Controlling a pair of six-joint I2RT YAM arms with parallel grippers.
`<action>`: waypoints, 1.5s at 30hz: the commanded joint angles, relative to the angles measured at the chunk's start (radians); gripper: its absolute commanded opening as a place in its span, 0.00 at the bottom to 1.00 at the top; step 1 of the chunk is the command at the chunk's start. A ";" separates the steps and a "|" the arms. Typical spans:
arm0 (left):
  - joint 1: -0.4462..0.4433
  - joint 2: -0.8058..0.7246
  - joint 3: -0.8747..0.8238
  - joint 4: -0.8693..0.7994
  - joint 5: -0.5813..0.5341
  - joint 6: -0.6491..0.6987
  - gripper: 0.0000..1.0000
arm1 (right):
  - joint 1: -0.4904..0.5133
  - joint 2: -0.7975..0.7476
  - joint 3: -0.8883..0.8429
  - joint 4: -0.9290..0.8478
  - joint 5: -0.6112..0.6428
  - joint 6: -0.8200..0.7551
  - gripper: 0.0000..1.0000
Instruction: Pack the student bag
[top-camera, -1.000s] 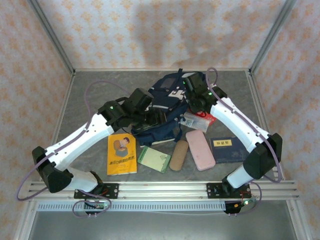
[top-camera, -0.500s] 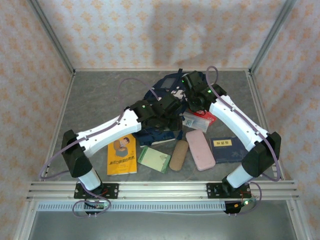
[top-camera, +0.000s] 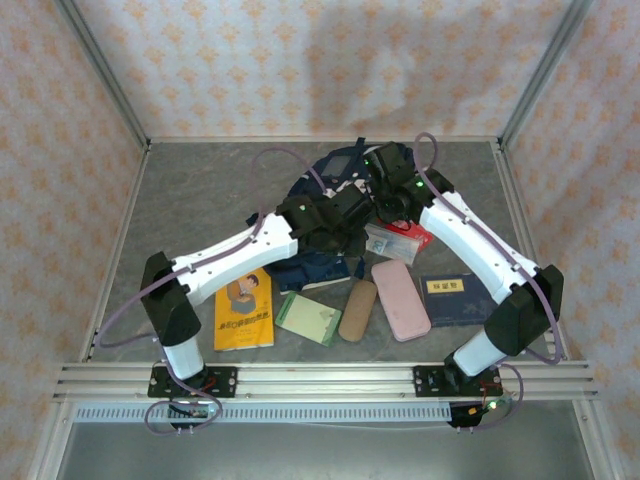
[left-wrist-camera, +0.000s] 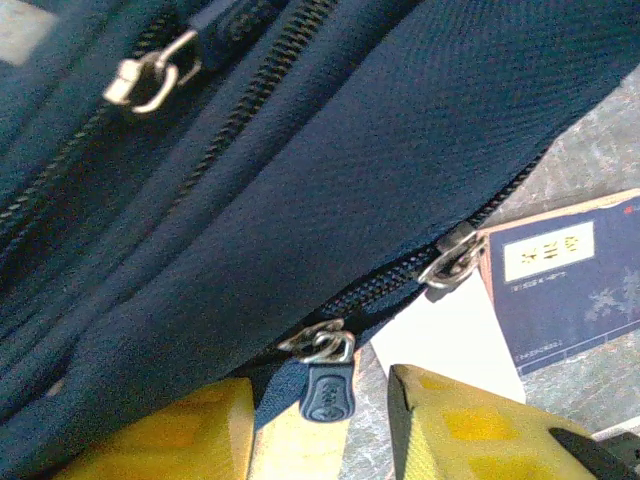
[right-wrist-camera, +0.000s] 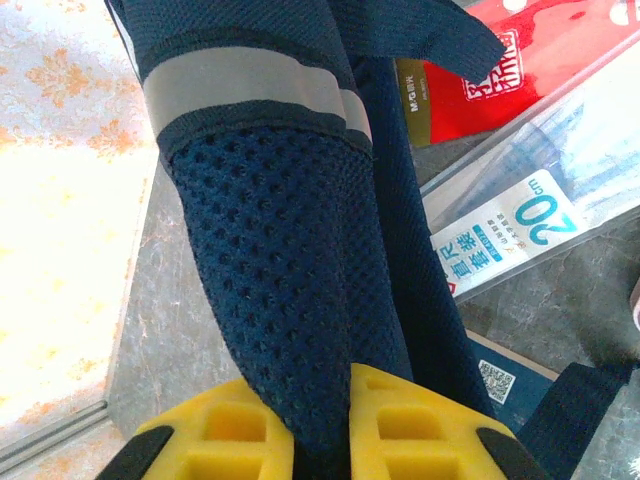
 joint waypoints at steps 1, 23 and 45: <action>-0.001 0.032 0.046 -0.036 -0.083 0.038 0.38 | 0.012 -0.063 -0.008 0.054 -0.033 0.032 0.00; -0.001 0.030 0.028 -0.105 -0.207 0.085 0.00 | -0.007 -0.114 -0.071 0.122 -0.018 0.037 0.00; 0.008 -0.136 -0.168 -0.201 -0.246 0.117 0.00 | -0.122 -0.124 -0.133 0.174 -0.042 0.004 0.00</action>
